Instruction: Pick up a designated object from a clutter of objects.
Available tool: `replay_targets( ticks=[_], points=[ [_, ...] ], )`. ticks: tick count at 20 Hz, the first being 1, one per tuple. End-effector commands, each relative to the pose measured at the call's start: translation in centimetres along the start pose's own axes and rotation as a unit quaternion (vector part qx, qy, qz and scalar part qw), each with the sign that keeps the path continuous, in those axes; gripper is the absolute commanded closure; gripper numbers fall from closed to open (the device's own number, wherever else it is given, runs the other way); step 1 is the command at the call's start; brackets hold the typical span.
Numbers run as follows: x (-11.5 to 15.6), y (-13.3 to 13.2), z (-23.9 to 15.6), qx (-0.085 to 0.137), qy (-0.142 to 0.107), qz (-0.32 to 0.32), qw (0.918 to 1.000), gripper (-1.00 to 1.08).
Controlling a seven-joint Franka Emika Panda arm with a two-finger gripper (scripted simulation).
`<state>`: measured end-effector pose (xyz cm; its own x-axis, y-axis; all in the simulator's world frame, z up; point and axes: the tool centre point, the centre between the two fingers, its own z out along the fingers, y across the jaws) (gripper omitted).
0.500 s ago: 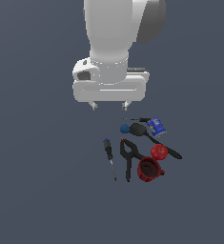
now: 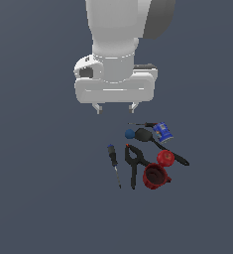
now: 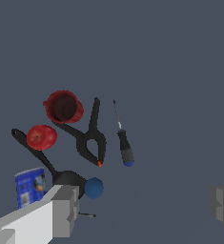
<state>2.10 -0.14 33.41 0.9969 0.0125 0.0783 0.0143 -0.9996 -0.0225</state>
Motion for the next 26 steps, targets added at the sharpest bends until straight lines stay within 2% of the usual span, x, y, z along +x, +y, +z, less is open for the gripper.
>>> replay_targets(
  ticks=[1, 7, 13, 19, 26],
  points=[
    [0.1, -0.1, -0.5, 0.003, 0.004, 0.002, 1.0000, -0.92],
    [0.3, 0.0, 0.3, 0.001, 0.002, -0.001, 1.0000, -0.92],
    [1.2, 0.2, 3.1, -0.002, -0.003, -0.013, 0.9999, -0.92],
    [2.2, 0.5, 8.2, -0.006, -0.011, -0.035, 0.9993, -0.92],
    [2.9, 0.8, 16.6, -0.009, -0.024, -0.071, 0.9971, -0.92]
  ],
)
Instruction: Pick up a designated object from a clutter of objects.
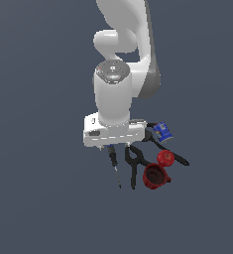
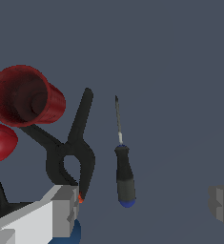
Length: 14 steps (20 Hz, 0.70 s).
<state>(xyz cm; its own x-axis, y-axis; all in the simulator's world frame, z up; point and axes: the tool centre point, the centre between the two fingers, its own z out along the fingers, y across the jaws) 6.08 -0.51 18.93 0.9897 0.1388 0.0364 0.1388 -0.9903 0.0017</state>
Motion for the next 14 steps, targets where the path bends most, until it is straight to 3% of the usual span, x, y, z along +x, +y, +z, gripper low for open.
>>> replay_targets(
  ticks=[1, 8, 14],
  points=[
    [0.1, 0.1, 3.0, 0.000, -0.004, -0.013, 0.9999, -0.92],
    [-0.1, 0.1, 9.1, 0.000, -0.014, -0.039, 0.9991, -0.92],
    [-0.4, 0.0, 11.9, 0.002, -0.017, -0.051, 0.9985, -0.92]
  ],
)
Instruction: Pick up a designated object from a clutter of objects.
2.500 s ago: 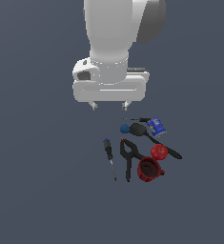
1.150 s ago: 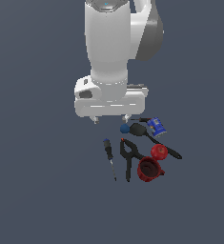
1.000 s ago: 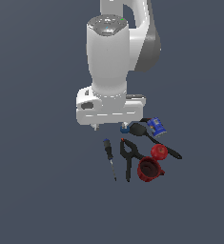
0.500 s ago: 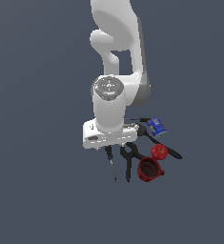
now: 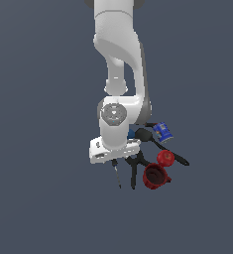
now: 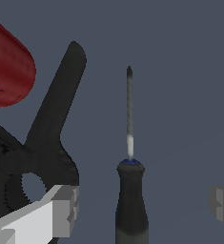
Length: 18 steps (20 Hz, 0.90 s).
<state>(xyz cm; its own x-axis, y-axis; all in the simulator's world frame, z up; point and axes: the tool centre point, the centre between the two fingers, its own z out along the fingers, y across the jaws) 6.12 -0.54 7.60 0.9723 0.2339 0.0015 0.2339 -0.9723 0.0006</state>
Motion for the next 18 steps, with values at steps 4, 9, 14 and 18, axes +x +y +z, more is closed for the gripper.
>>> replay_targets(
  ticks=[4, 9, 14, 18],
  points=[
    [-0.1, 0.0, 1.1, 0.000, -0.001, -0.005, 1.0000, -0.92],
    [-0.1, 0.0, 1.5, 0.000, -0.001, -0.004, 1.0000, -0.92],
    [-0.2, -0.1, 3.6, 0.000, -0.001, -0.005, 1.0000, -0.92],
    [-0.2, -0.1, 5.4, 0.000, -0.001, -0.005, 1.0000, -0.92]
  ],
)
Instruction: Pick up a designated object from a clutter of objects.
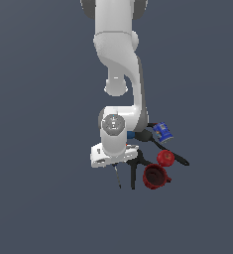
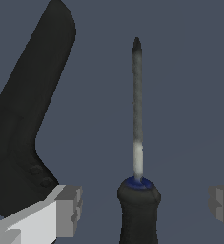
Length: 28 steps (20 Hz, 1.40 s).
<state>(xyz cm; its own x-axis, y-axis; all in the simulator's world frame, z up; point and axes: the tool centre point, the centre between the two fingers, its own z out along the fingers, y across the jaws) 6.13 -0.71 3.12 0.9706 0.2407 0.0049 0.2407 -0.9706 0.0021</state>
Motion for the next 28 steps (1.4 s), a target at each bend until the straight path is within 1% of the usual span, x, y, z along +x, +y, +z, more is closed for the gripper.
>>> replay_targets(
  ticks=[1, 5, 6, 15, 20, 24, 28],
  points=[
    [-0.1, -0.2, 1.2, 0.001, -0.002, -0.001, 1.0000, -0.92],
    [-0.1, -0.2, 1.6, 0.001, -0.002, -0.001, 1.0000, -0.92],
    [-0.1, -0.2, 1.6, 0.001, -0.002, -0.001, 1.0000, 1.08],
    [-0.1, -0.2, 1.6, 0.001, -0.002, -0.001, 1.0000, 1.08],
    [0.0, 0.0, 0.9, 0.001, 0.000, -0.001, 1.0000, 1.08],
    [-0.2, 0.4, -0.4, 0.001, 0.000, -0.001, 1.0000, 1.08],
    [-0.6, 1.2, -2.5, 0.001, -0.001, -0.002, 1.0000, 1.08]
  ],
)
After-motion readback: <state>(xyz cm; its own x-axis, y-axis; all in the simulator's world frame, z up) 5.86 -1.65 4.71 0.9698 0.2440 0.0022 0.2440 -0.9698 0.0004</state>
